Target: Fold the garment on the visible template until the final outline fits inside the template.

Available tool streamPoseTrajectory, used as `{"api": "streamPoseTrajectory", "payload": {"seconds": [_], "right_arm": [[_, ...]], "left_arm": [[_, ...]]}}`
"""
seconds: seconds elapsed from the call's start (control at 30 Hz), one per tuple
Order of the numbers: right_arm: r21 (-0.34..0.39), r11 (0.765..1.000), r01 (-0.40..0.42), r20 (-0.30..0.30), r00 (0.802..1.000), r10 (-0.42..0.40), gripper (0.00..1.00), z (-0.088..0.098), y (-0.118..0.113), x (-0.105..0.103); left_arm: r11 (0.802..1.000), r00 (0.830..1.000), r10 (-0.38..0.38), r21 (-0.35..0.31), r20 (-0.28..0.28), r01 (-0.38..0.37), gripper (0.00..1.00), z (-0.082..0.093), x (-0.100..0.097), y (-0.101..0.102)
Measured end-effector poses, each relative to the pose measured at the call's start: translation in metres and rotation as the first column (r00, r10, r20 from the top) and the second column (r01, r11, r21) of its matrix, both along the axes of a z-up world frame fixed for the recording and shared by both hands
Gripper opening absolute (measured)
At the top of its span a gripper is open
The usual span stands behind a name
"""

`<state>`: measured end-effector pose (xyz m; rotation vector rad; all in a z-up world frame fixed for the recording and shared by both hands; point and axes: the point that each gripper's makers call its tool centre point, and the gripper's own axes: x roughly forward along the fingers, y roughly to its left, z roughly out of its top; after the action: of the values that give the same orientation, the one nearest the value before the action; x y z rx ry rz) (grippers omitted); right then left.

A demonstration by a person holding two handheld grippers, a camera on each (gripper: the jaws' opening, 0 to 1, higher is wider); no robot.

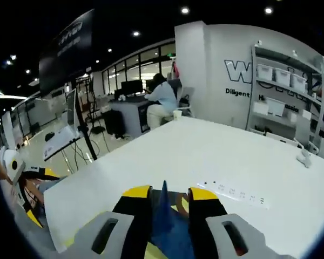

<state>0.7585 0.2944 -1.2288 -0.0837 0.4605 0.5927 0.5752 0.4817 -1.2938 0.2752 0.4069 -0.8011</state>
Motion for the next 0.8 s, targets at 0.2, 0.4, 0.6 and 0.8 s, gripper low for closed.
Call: {"api": "streamPoseTrajectory", "payload": {"seconds": [0.2,0.4,0.6,0.8], "right_arm": [[0.004,1.000,0.017,0.000,1.000,-0.017,0.17,-0.001,-0.018,0.004],[0.003,0.999,0.036,-0.016,0.999,-0.036,0.17,-0.004,-0.032,-0.004],[0.000,0.999,0.035,-0.035,0.999,-0.035,0.16,-0.015,-0.033,-0.009],[-0.002,1.000,0.006,-0.052,0.999,-0.007,0.17,-0.027,-0.025,-0.013]], "left_arm": [[1.000,1.000,0.008,-0.001,-0.003,-0.008,0.90,0.000,0.001,0.002],[1.000,1.000,0.000,-0.005,-0.003,0.000,0.89,0.000,0.002,-0.003],[1.000,1.000,-0.012,-0.011,-0.009,0.012,0.89,-0.001,0.001,-0.011],[1.000,1.000,-0.022,-0.009,-0.017,0.022,0.90,-0.002,-0.001,-0.016]]}}
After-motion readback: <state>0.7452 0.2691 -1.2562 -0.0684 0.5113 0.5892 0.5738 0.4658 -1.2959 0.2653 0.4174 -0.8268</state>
